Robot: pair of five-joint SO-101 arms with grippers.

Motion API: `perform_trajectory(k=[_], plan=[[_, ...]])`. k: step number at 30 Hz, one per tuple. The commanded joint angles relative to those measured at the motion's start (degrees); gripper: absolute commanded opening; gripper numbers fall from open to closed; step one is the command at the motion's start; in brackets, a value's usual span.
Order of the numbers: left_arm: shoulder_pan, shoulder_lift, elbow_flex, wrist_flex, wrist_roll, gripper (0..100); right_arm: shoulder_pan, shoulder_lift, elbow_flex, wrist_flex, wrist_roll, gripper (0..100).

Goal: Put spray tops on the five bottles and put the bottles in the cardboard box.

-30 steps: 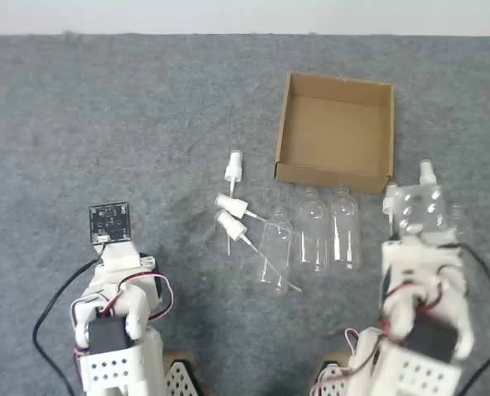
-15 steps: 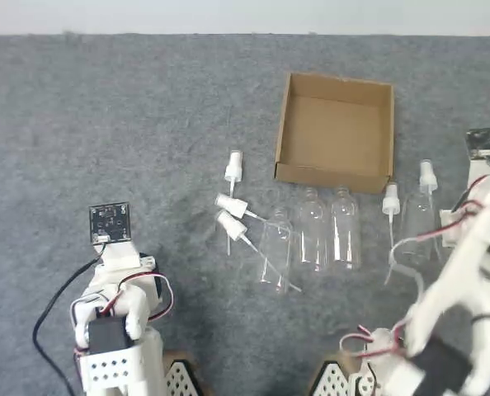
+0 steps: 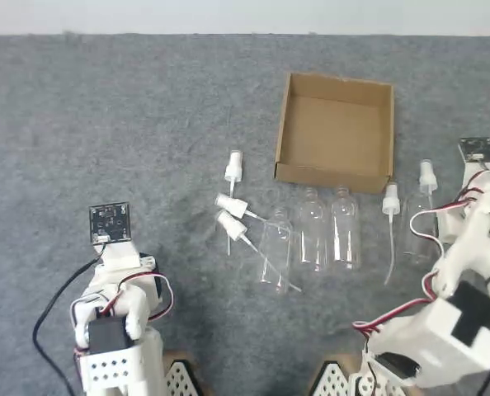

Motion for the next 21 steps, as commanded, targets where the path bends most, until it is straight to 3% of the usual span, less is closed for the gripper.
perform_trajectory(k=[1, 6, 13, 21], plan=[[0.1, -1.3, -1.2, 0.2, -0.4, 1, 0.0, 0.6, -3.5, -2.9, 0.6, 24.5], [0.1, -1.3, -1.2, -4.5, -3.6, 1, -0.7, 2.7, -3.6, -4.0, 0.5, 16.6], [1.3, -1.3, -1.5, -17.2, -33.0, 1, -0.2, 2.6, -3.6, -4.3, 1.3, 4.1], [4.9, -1.2, -9.0, -16.5, -31.7, 2, 0.4, 2.6, -3.3, -2.9, 5.7, 0.6]])
